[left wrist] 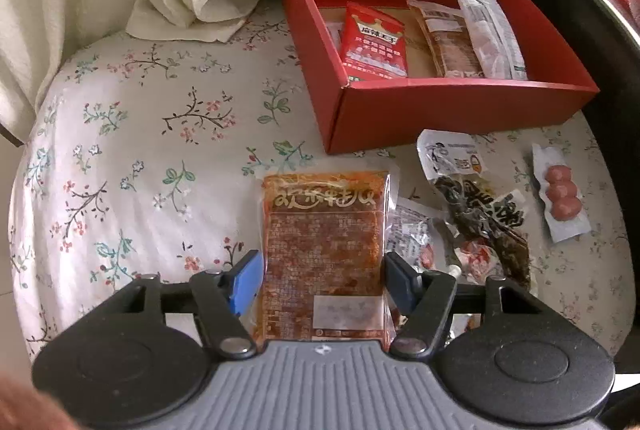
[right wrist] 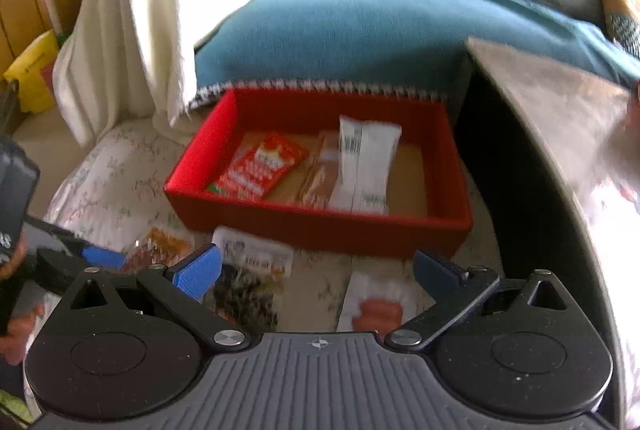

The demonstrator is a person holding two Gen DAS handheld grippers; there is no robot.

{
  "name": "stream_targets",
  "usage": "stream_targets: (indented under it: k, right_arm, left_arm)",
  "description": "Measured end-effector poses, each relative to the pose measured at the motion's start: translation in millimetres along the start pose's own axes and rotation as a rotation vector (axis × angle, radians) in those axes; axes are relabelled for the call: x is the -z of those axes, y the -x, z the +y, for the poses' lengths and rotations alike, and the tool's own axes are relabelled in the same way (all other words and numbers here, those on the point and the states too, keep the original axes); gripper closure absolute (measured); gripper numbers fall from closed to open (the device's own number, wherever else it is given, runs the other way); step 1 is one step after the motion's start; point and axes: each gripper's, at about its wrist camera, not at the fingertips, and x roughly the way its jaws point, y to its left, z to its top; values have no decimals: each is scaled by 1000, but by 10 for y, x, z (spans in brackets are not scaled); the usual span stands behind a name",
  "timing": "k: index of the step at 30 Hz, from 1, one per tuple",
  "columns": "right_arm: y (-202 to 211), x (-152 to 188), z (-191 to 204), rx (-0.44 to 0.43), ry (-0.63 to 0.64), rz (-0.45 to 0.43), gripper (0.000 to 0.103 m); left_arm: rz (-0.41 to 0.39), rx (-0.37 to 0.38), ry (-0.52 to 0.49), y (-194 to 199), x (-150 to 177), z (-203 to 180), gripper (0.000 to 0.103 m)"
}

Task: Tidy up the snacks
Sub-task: 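Lower the left tool onto the orange spicy snack packet on the table, then grasp the orange square packet with the left tool while the right tool grasps the red Trolli bag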

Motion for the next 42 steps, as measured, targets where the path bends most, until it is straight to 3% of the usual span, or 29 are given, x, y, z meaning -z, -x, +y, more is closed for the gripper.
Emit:
stream_targets:
  k: [7, 15, 23, 26, 31, 34, 40, 42]
  right_arm:
    - [110, 662, 51, 11, -52, 143, 0]
    - [147, 1330, 156, 38, -188, 321, 1]
    - [-181, 1498, 144, 64, -324, 382, 3]
    - [-268, 1587, 212, 87, -292, 441, 2]
    - [-287, 1585, 139, 83, -339, 447, 0]
    - [-350, 1552, 235, 110, -268, 483, 0]
    - [-326, 1530, 178, 89, -284, 483, 1]
    - [-290, 1526, 219, 98, -262, 480, 5]
  left_arm:
    - [-49, 62, -1, 260, 23, -1, 45]
    - [-41, 123, -27, 360, 63, -86, 45]
    - [-44, 150, -52, 427, 106, -168, 45]
    - [-37, 155, -56, 422, 114, -173, 45]
    - [-38, 177, -64, 452, 112, -181, 44]
    - [-41, 180, -76, 466, 114, -196, 44]
    - [-36, 182, -88, 465, 127, -206, 44]
    - [-37, 184, -93, 470, 130, -211, 44]
